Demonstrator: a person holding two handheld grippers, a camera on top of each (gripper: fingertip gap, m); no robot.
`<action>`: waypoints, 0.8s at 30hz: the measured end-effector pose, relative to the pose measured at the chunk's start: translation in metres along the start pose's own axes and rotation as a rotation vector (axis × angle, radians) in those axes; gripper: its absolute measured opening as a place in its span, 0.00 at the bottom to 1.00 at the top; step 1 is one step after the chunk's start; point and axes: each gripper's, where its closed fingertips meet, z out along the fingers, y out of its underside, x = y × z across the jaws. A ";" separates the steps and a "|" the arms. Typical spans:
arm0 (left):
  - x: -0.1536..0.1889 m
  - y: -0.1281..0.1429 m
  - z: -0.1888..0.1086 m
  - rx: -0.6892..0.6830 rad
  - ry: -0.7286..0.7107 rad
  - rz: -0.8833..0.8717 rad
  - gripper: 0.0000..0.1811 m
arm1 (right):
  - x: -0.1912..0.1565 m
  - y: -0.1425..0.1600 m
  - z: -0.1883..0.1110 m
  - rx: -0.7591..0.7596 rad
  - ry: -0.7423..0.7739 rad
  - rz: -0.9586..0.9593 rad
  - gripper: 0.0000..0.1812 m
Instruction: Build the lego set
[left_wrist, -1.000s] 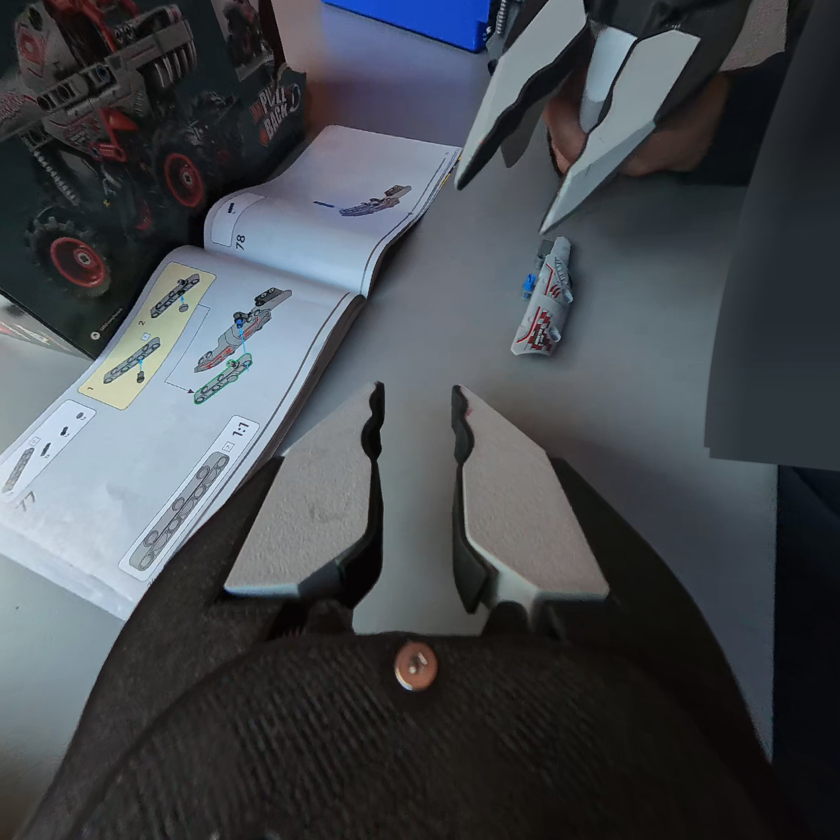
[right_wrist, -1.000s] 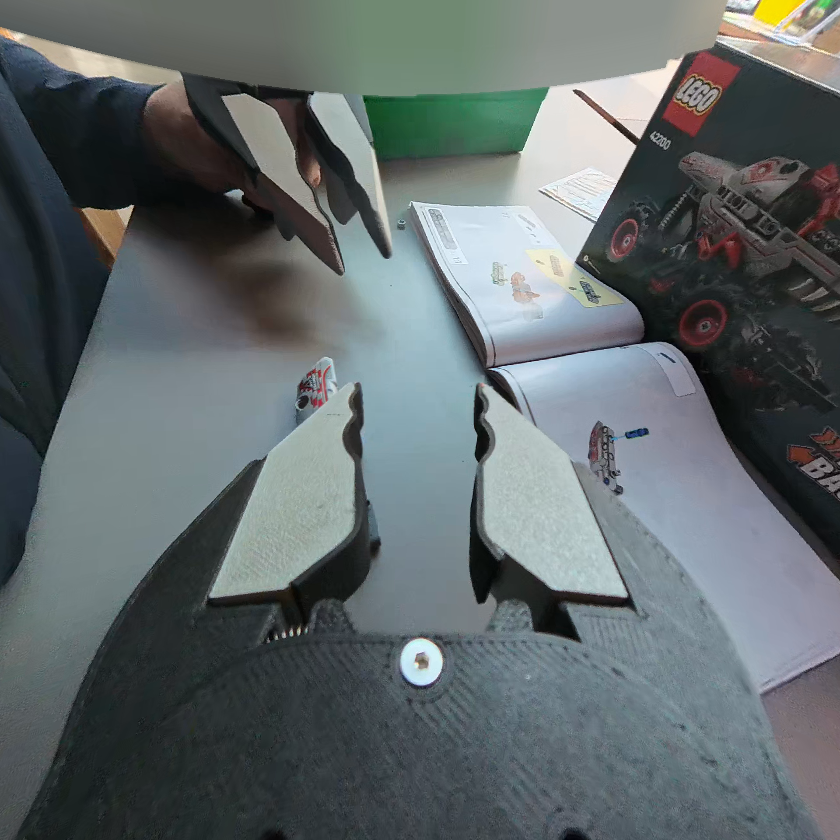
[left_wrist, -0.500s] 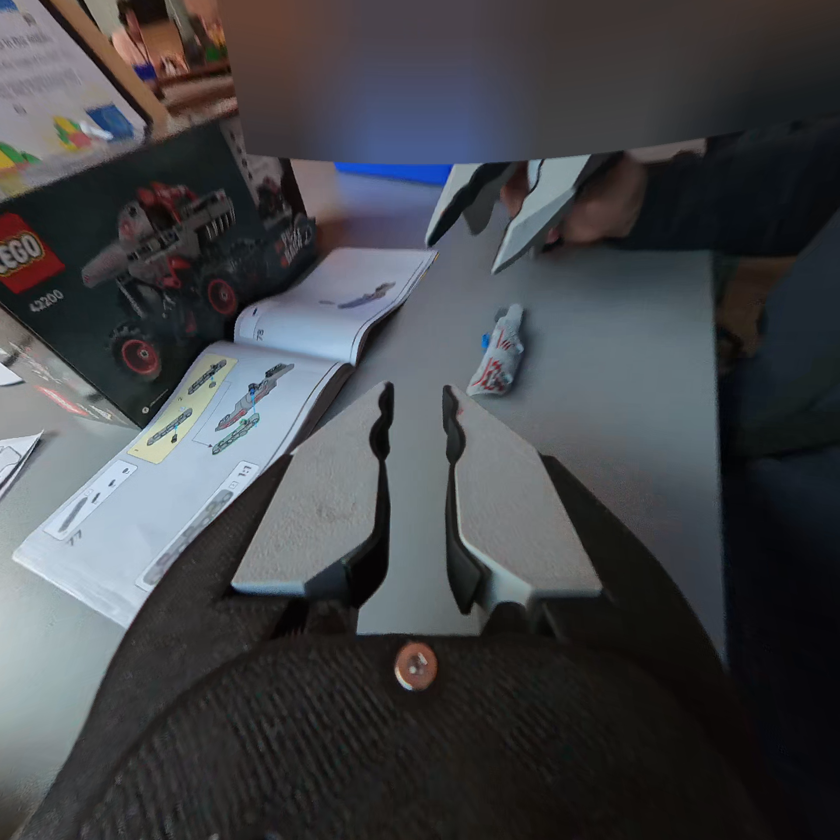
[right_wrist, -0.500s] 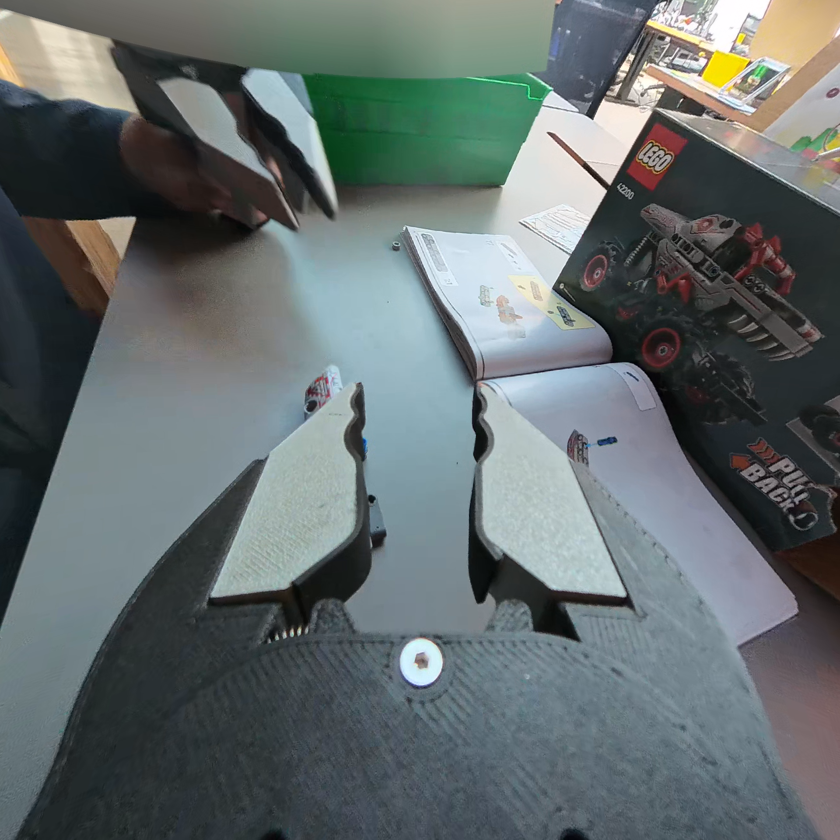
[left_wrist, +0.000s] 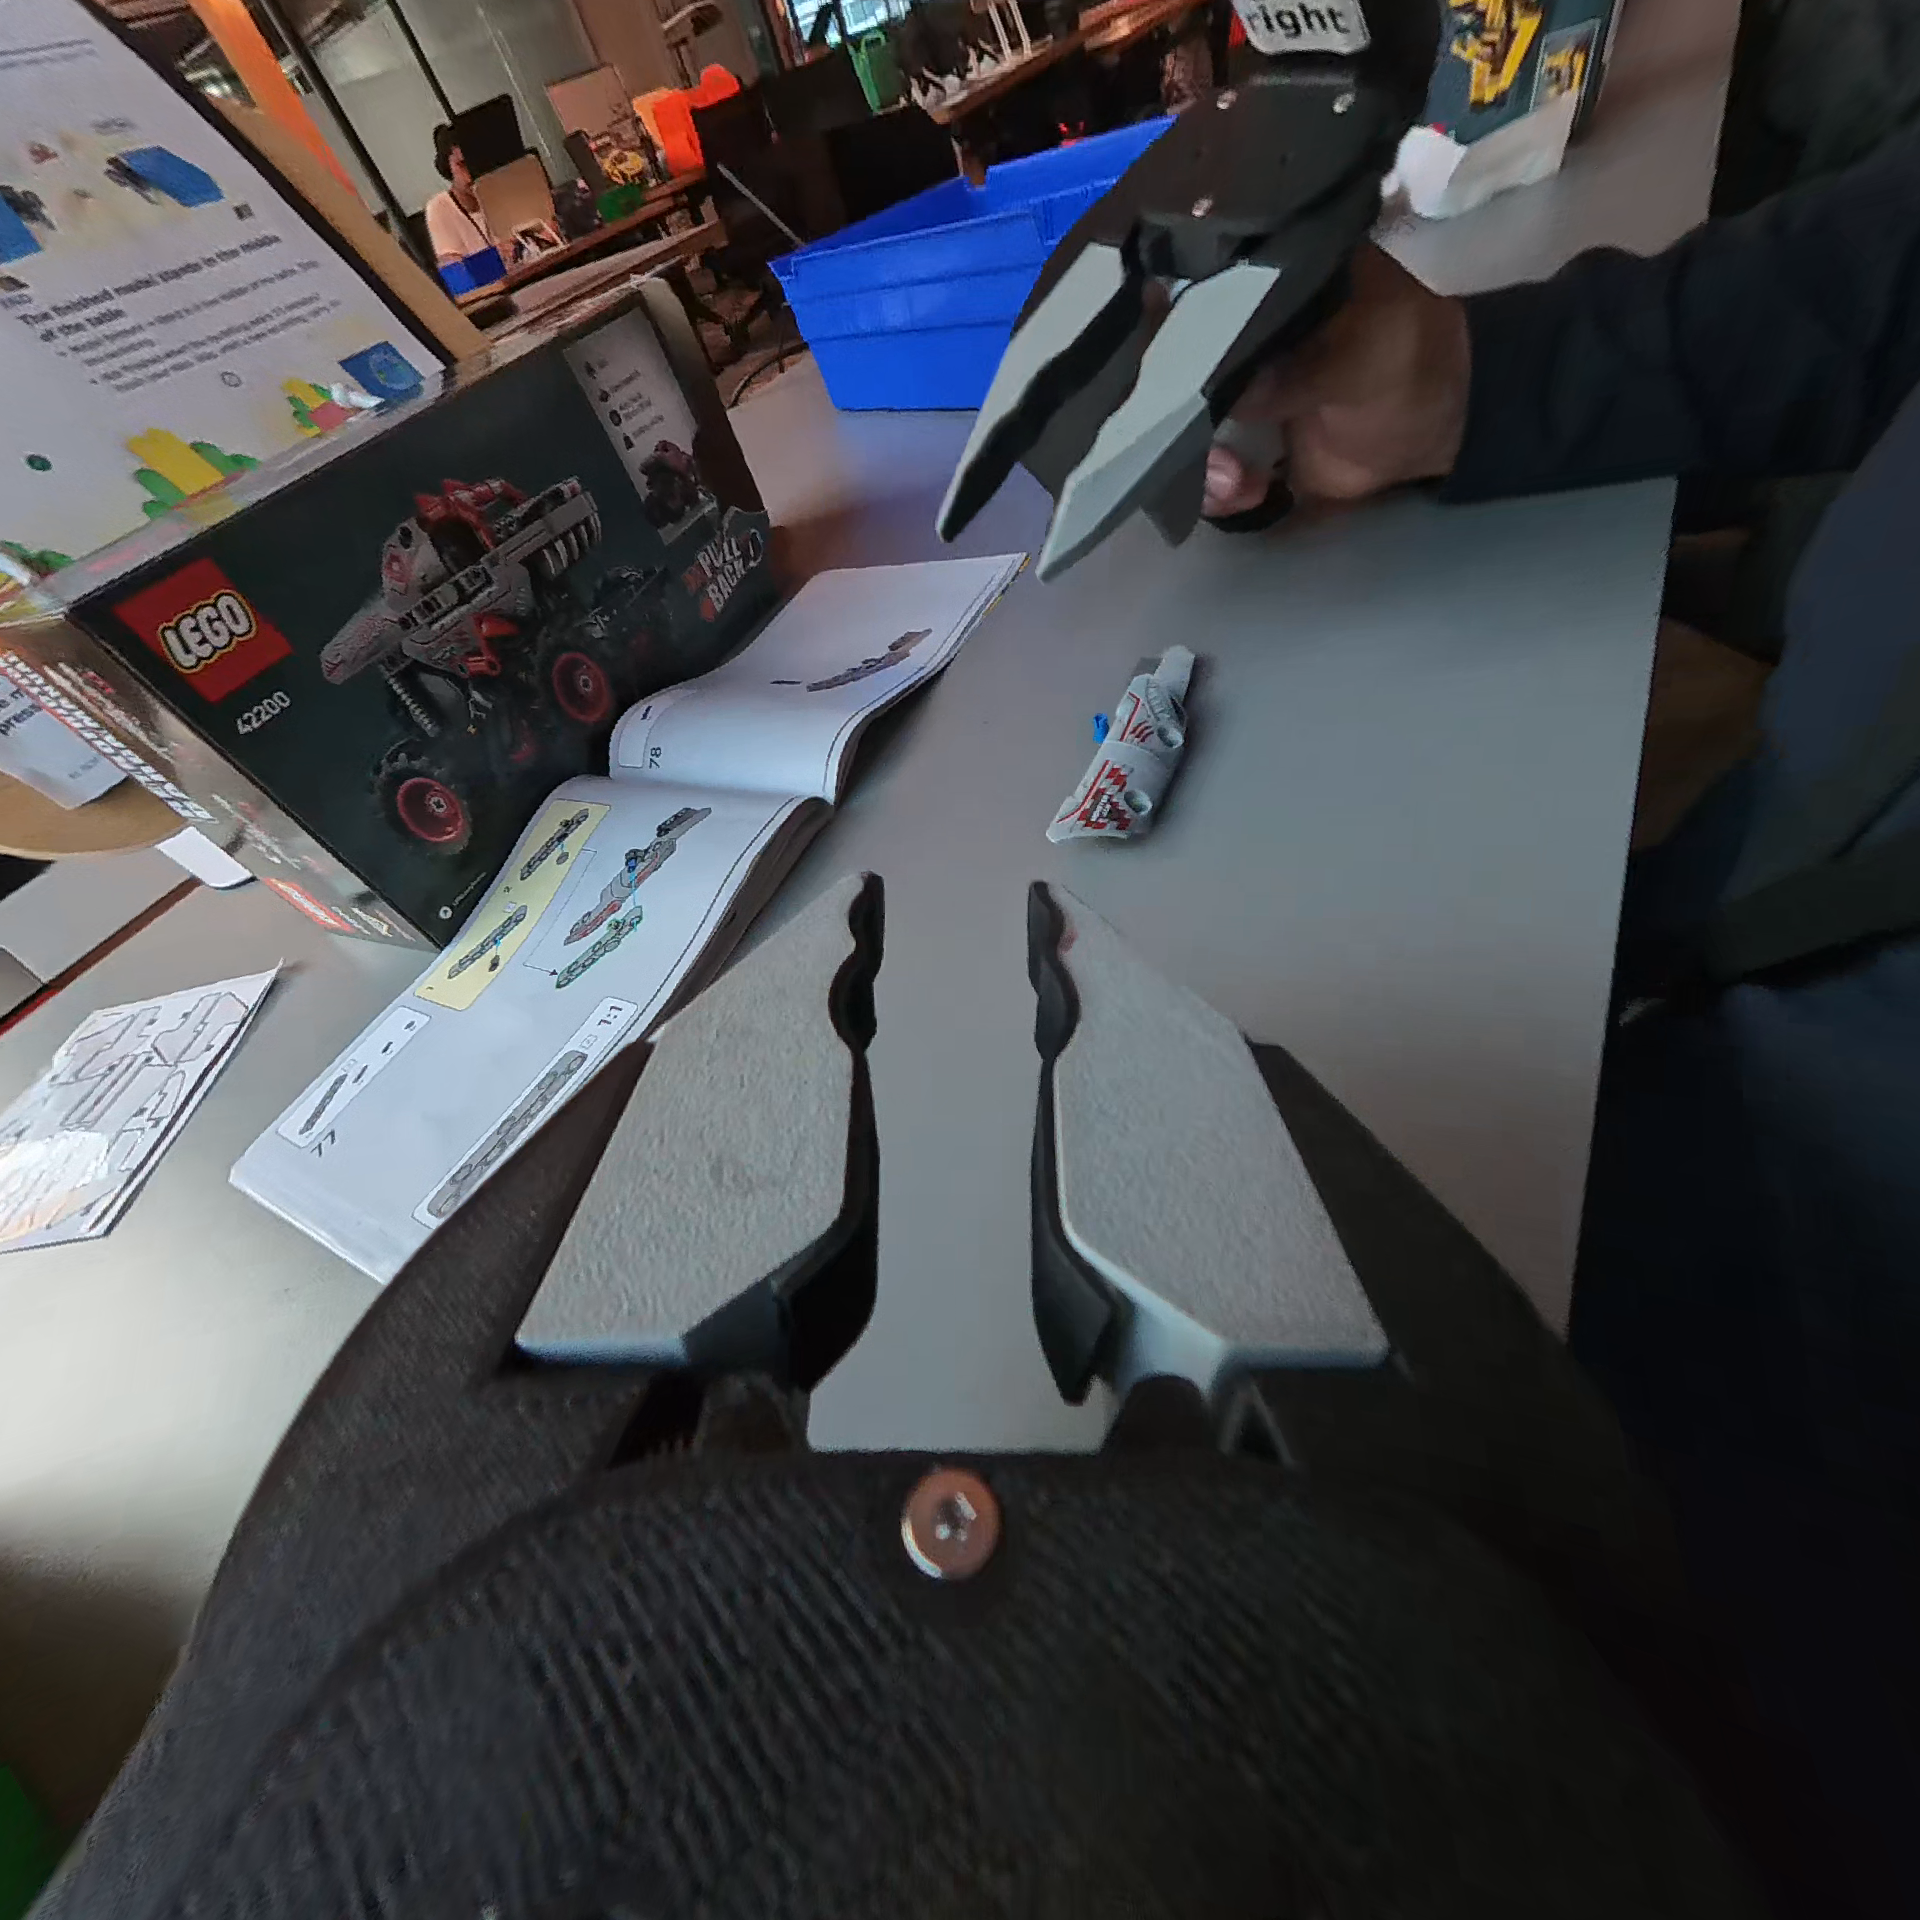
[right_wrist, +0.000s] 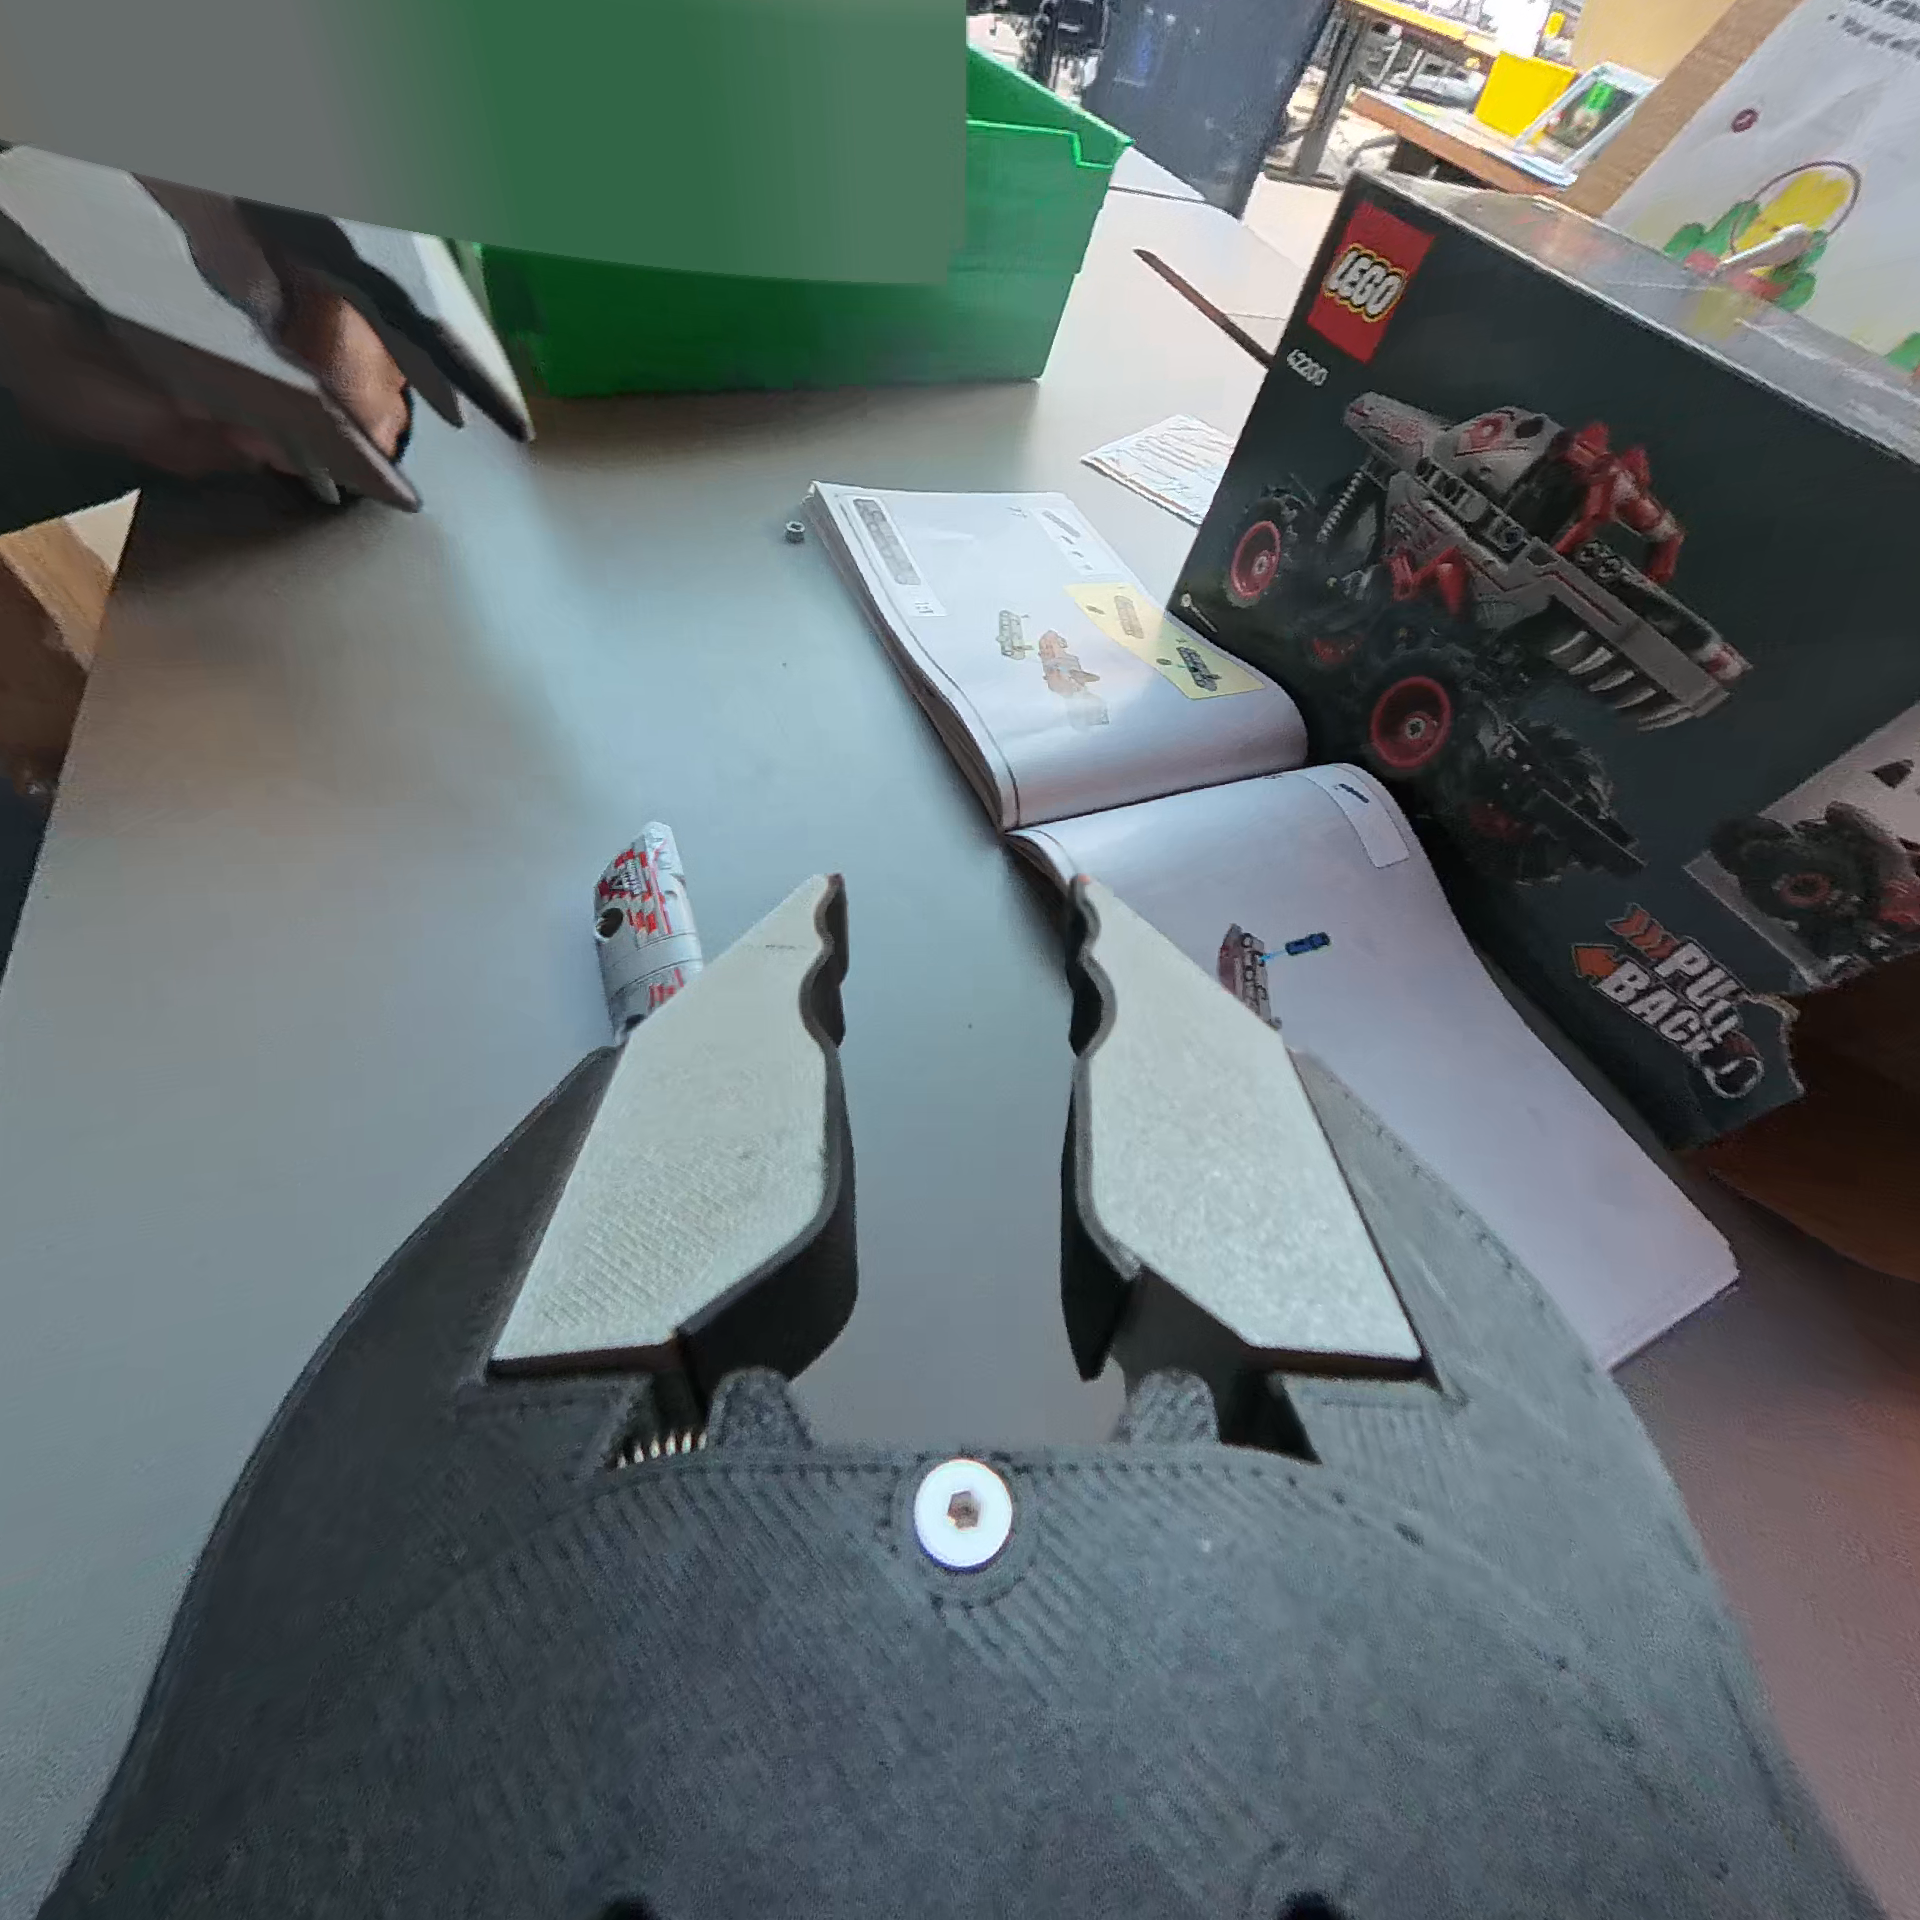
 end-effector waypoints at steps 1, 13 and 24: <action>0.002 0.001 0.001 -0.007 0.003 0.018 0.13 | 0.004 0.000 0.000 0.002 0.016 0.007 0.21; -0.017 -0.007 -0.008 0.077 -0.037 -0.137 0.02 | 0.042 0.006 0.015 -0.025 0.135 0.091 0.24; -0.011 -0.028 -0.054 0.275 0.077 -0.369 0.06 | 0.044 0.006 0.010 -0.031 0.180 0.069 0.23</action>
